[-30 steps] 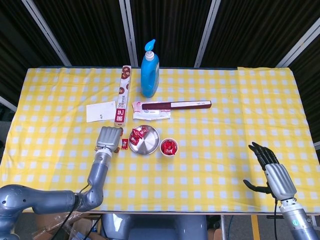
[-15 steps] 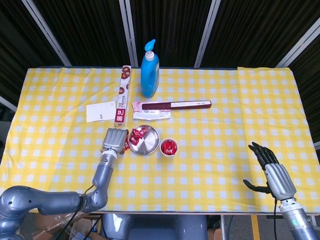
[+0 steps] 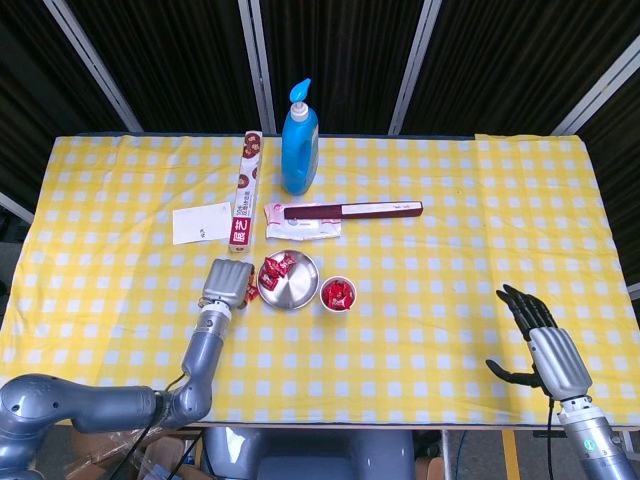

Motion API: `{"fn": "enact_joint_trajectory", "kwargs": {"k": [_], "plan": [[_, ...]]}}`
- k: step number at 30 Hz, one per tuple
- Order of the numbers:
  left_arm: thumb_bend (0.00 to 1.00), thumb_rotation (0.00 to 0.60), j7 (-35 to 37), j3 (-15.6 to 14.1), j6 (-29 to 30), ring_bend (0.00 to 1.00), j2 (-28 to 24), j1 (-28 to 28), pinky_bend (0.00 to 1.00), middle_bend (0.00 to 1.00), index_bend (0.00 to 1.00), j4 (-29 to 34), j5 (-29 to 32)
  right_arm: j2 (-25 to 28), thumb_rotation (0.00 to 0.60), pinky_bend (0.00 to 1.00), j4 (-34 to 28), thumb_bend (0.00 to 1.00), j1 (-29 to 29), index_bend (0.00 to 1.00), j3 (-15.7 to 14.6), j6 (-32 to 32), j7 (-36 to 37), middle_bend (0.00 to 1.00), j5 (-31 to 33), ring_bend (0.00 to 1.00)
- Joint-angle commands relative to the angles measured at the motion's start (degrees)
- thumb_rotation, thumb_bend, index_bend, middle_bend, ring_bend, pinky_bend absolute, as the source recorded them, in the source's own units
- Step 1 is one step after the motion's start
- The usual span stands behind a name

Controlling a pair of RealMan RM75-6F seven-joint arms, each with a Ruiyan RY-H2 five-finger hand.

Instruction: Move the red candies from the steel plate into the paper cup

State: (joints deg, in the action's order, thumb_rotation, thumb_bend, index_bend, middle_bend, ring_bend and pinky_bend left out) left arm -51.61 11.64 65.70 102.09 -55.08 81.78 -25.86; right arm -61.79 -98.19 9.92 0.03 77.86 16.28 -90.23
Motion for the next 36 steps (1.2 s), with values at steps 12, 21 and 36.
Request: {"fn": "enact_joint_trajectory", "kwargs": {"k": [12, 21, 36], "plan": [[0.44, 0.600, -2.5, 3.8, 2.7, 0.93, -9.8, -1.7, 0.97, 0.87, 0.49, 17.4, -4.1, -0.1, 0.600, 0.00, 0.0, 0.28, 0.0, 0.00, 0.0, 0.1, -0.1, 0.00, -0.2, 0.00], [0.44, 0.600, -5.4, 6.8, 2.3, 0.93, -7.0, -7.0, 0.97, 0.87, 0.48, 18.5, -0.9, 0.1, 0.600, 0.00, 0.1, 0.28, -0.1, 0.00, 0.1, 0.4, 0.3, 0.00, -0.1, 0.00], [0.43, 0.600, -3.2, 9.0, 1.3, 0.93, 1.3, -12.5, 0.97, 0.86, 0.48, 9.2, -2.7, 0.2, 0.600, 0.00, 0.0, 0.28, -0.1, 0.00, 0.0, 0.2, 0.9, 0.00, -0.1, 0.00]]}}
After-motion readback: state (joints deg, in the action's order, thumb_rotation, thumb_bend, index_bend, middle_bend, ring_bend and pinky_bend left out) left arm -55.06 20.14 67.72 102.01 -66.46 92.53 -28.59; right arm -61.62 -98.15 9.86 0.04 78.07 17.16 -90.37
